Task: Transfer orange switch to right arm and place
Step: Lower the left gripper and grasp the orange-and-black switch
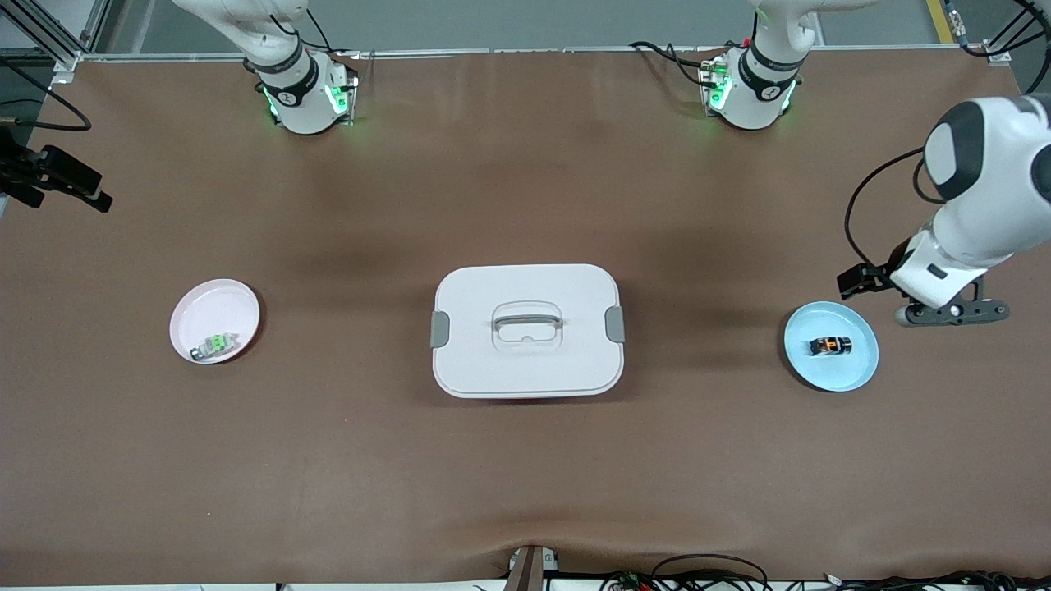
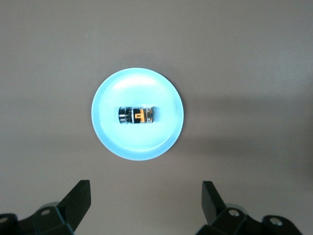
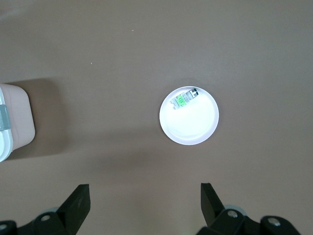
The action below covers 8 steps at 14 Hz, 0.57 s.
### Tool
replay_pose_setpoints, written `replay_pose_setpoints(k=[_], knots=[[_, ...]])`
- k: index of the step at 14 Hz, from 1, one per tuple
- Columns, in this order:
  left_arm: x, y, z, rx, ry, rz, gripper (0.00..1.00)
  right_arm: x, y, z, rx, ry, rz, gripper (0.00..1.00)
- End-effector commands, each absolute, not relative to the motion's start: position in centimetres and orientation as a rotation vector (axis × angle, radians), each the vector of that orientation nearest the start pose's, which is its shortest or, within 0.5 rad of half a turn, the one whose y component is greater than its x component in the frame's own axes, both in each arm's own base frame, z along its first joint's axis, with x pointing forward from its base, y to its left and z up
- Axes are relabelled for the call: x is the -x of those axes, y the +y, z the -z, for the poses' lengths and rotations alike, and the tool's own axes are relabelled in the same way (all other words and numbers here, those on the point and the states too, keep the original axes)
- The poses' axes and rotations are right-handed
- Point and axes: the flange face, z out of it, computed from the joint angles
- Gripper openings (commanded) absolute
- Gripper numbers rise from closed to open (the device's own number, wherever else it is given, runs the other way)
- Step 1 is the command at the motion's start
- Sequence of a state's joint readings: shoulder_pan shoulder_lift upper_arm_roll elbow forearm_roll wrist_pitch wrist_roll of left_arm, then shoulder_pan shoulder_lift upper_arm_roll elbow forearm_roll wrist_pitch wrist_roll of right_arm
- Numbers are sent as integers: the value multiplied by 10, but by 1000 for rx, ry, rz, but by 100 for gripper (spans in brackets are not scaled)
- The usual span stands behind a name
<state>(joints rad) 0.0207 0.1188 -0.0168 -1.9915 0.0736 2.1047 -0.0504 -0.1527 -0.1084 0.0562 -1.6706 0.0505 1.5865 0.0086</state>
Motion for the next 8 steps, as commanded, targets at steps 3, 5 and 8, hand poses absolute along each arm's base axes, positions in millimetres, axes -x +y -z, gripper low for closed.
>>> replay_pose_setpoints(k=[3,5,8], knots=[[-587,25,-342,3075,-28,-12,100,-521,-45,-641,3111,153,37,100],[-593,26,-319,3078,-28,-7,100,-521,-45,-641,3111,153,37,100],[-597,25,-286,3082,-16,-19,100,-521,-45,-641,3111,153,37,100]])
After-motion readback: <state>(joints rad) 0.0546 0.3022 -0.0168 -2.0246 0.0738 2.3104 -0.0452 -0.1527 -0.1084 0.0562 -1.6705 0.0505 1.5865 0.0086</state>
